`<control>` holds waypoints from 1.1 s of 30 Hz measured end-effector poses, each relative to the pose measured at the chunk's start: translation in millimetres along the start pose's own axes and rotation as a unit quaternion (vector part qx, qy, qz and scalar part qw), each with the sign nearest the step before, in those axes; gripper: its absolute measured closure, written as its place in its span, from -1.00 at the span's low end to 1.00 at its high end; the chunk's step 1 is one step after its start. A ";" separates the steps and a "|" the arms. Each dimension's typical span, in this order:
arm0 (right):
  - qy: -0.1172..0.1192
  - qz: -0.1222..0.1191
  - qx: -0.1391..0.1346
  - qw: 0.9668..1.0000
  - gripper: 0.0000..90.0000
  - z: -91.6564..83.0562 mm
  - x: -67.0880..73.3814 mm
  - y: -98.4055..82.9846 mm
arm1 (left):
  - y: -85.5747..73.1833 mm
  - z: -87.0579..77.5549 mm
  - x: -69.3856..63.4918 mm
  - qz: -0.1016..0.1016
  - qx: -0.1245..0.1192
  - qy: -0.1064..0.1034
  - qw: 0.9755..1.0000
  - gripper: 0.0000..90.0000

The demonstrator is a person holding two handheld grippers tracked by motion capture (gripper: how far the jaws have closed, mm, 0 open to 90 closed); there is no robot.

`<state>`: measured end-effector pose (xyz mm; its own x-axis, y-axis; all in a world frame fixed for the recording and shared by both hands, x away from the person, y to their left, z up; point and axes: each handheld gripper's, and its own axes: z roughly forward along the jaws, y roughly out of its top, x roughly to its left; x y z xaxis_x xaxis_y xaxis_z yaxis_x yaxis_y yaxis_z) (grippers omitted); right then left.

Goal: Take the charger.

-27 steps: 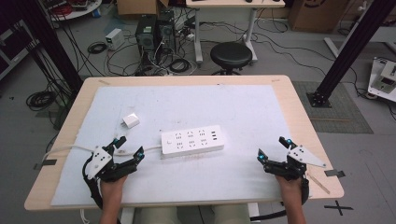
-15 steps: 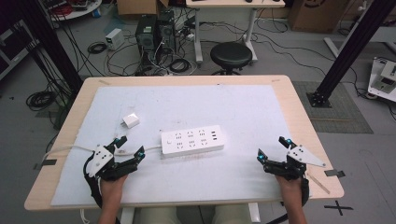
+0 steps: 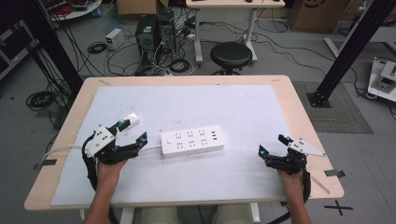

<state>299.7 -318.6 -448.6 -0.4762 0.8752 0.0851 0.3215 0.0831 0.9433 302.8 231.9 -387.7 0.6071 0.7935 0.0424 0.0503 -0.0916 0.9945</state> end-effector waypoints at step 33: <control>-0.007 -0.002 0.000 1.000 -0.89 0.6 0.3 -0.5 | 94.7 74.2 93.1 0.084 0.169 -0.111 0.976 -0.52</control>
<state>299.8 -318.1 -449.3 -0.4661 0.8813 0.0774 0.3204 0.0866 0.9433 422.9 252.5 -296.7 0.7845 0.6034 0.1433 0.1708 -0.4323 0.8854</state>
